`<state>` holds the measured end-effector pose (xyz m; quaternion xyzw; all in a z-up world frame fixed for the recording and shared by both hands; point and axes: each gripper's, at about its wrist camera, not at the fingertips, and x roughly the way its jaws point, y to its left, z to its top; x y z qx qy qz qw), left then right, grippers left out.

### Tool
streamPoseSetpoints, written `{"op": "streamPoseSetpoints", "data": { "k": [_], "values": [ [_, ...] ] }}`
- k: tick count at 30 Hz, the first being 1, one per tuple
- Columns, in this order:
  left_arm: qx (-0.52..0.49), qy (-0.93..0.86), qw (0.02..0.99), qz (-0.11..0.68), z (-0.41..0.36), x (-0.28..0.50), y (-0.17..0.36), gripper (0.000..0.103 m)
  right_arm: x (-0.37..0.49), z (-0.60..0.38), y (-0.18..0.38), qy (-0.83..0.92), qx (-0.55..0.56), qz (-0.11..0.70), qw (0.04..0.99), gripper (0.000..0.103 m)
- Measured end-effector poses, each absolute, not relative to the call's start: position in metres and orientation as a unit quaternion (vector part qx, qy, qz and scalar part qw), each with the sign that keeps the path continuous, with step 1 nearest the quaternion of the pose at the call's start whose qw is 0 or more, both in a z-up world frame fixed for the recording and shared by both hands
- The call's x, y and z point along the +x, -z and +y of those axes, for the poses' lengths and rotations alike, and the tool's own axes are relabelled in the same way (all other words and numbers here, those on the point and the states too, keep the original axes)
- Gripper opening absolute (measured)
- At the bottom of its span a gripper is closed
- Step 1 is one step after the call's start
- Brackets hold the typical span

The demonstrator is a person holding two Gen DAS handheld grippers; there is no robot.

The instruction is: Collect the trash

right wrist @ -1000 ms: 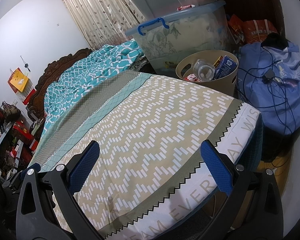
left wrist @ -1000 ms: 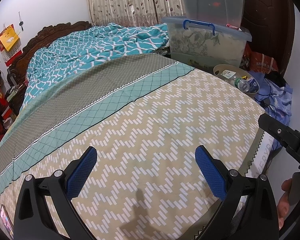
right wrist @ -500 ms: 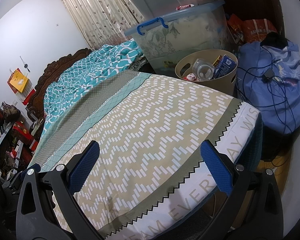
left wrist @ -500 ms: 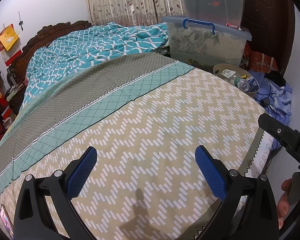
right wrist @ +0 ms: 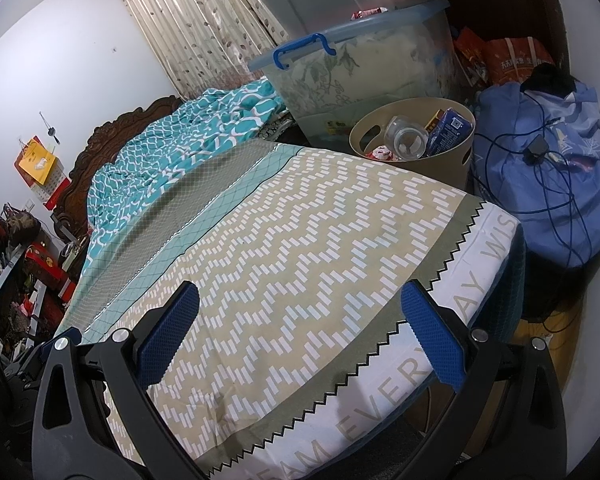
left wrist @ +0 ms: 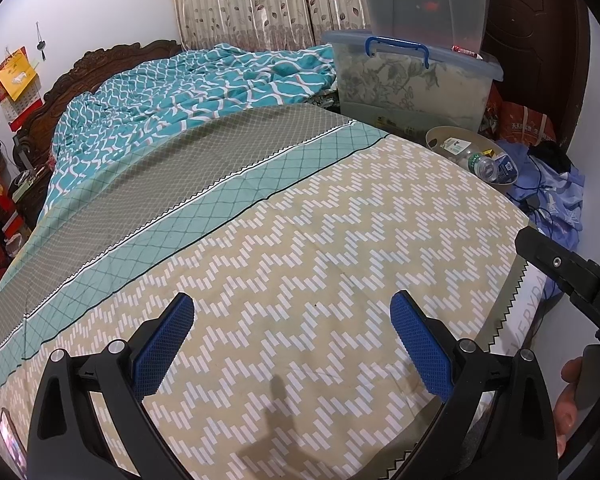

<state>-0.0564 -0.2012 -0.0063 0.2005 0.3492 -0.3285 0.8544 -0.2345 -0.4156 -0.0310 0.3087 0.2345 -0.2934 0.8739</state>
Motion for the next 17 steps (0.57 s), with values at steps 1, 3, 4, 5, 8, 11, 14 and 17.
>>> {"op": "streamPoseSetpoints", "data": {
  "k": [1,3,4,5,8,11,14,17],
  "values": [
    [0.200,0.329,0.854,0.350,-0.2009,-0.0568,0.0066,0.095,-0.2345,-0.4163,0.0307,0.293,0.309,0.235,0.874,0.100],
    [0.200,0.332,0.853,0.349,-0.2004,-0.0579,0.0067,0.095,-0.2345,-0.4165,0.0302,0.293,0.309,0.234,0.874,0.100],
    [0.199,0.335,0.852,0.348,-0.2006,-0.0583,0.0080,0.095,-0.2347,-0.4158,0.0309,0.293,0.308,0.234,0.874,0.100],
    [0.198,0.338,0.852,0.348,-0.2000,-0.0597,0.0089,0.095,-0.2347,-0.4158,0.0309,0.293,0.308,0.234,0.874,0.100],
    [0.196,0.340,0.852,0.347,-0.1991,-0.0617,0.0092,0.095,-0.2379,-0.4136,0.0353,0.296,0.310,0.231,0.873,0.100],
    [0.200,0.337,0.854,0.342,-0.1984,-0.0648,0.0070,0.095,-0.2390,-0.4140,0.0371,0.296,0.311,0.231,0.873,0.100],
    [0.200,0.342,0.851,0.345,-0.1991,-0.0633,0.0048,0.095,-0.2392,-0.4152,0.0367,0.295,0.311,0.231,0.873,0.100],
    [0.198,0.341,0.850,0.350,-0.1972,-0.0641,0.0056,0.095,-0.2406,-0.4140,0.0372,0.295,0.311,0.232,0.873,0.100]
  ]
}}
